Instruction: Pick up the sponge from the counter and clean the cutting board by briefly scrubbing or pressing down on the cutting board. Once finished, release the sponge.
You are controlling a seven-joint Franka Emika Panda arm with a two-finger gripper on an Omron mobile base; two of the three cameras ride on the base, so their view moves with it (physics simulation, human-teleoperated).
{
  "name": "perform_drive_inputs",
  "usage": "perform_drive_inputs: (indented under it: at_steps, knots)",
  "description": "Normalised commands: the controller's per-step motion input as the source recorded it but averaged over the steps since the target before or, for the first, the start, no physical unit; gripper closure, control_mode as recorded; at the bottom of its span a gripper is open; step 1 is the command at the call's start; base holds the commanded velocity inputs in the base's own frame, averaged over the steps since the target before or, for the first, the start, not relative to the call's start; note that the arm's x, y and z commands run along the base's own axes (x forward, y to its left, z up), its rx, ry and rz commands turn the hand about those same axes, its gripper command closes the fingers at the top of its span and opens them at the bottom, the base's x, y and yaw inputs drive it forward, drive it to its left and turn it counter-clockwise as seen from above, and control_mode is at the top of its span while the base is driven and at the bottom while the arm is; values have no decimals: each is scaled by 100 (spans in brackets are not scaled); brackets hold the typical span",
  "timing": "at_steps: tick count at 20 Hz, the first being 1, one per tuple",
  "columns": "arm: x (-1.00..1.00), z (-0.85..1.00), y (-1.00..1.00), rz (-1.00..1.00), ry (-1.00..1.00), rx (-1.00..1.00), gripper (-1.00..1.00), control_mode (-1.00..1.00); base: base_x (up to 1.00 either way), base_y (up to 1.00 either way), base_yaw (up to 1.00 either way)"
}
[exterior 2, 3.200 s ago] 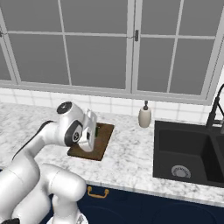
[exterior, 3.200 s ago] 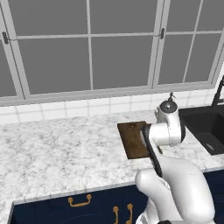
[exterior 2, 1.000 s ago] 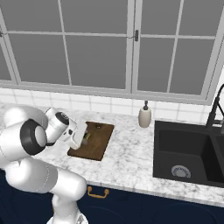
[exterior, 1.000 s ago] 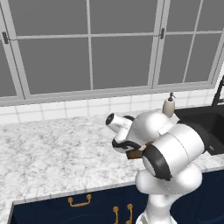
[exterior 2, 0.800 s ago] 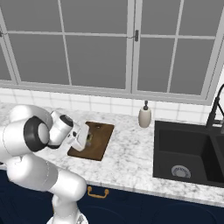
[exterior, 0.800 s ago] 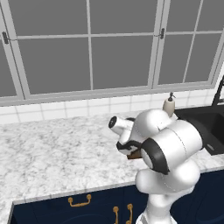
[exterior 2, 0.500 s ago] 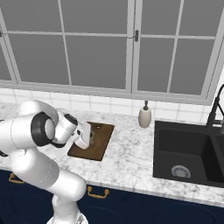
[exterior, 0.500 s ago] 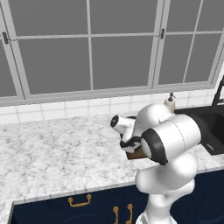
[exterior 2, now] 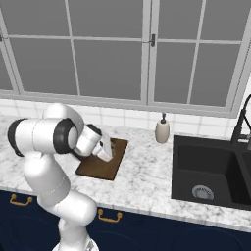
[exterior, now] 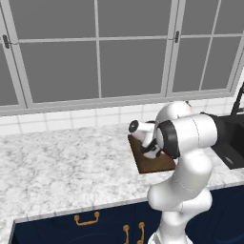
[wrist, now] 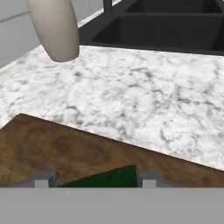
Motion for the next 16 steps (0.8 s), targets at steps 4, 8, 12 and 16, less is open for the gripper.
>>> perform_drive_inputs:
  at_steps: [4,8,12,16]
  knots:
    - [18,-96,-20,-5,-28,-7,100,-100,0,0,0]
    - [21,-100,-14,-4,-38,-9,100,-100,0,0,0]
    - [9,-100,-13,-2,-42,-9,100,-100,0,0,0]
    - [-50,-74,-4,0,-16,-1,100,-100,0,0,0]
